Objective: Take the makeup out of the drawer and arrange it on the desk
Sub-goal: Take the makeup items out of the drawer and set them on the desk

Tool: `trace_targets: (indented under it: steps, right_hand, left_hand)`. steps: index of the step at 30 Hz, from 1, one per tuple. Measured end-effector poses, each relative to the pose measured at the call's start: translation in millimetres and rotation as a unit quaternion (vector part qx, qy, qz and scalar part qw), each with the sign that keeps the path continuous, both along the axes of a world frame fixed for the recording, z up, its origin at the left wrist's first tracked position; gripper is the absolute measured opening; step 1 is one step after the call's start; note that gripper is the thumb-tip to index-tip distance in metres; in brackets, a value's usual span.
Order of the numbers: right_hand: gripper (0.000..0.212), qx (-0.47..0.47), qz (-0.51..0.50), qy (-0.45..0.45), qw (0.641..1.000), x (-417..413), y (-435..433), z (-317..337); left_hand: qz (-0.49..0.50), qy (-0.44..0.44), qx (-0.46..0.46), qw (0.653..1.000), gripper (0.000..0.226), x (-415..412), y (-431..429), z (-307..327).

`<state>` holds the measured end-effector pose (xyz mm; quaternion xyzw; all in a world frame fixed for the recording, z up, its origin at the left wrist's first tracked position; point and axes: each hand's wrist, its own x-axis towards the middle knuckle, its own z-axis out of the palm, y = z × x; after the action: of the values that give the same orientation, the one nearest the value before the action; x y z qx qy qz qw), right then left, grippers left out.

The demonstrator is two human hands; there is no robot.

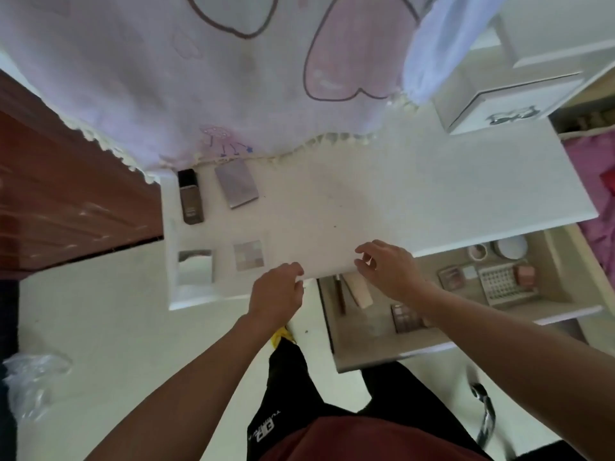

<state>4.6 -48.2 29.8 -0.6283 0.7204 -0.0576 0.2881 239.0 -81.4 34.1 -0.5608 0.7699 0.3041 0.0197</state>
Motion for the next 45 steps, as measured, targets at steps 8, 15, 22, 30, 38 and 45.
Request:
trace_targets:
  steps: [8, 15, 22, 30, 38, 45]
  right_hand:
    - [0.031, 0.111, 0.079, 0.025, 0.990, -87.5, 69.5, -41.1]
    - [0.038, 0.200, 0.106, 0.077, 0.971, -78.7, 58.5, -103.5]
    - [0.073, 0.185, 0.065, 0.050, 0.979, -27.9, 35.8, -160.3]
    - [0.044, 0.200, 0.012, 0.035, 0.979, -50.5, 47.4, -178.9]
    - [0.027, 0.198, -0.046, -0.061, 0.977, -128.2, 77.1, -152.8]
    - [0.039, 0.187, -0.073, -0.125, 0.972, -157.1, 108.4, -156.3]
  left_hand:
    - [0.127, -0.008, 0.083, 0.988, 0.015, -84.9, 88.3, -25.8]
    - [0.179, -0.045, 0.105, 0.977, 0.018, -99.2, 125.6, -61.1]
    - [0.218, -0.060, 0.095, 0.970, 0.024, -95.9, 136.3, -94.4]
    - [0.177, -0.061, 0.089, 0.978, 0.020, -106.6, 127.2, -103.5]
    - [0.148, -0.125, 0.133, 0.972, 0.037, -149.5, 85.9, -134.9]
    - [0.135, -0.205, 0.131, 0.961, 0.045, -162.4, 69.2, -180.7]
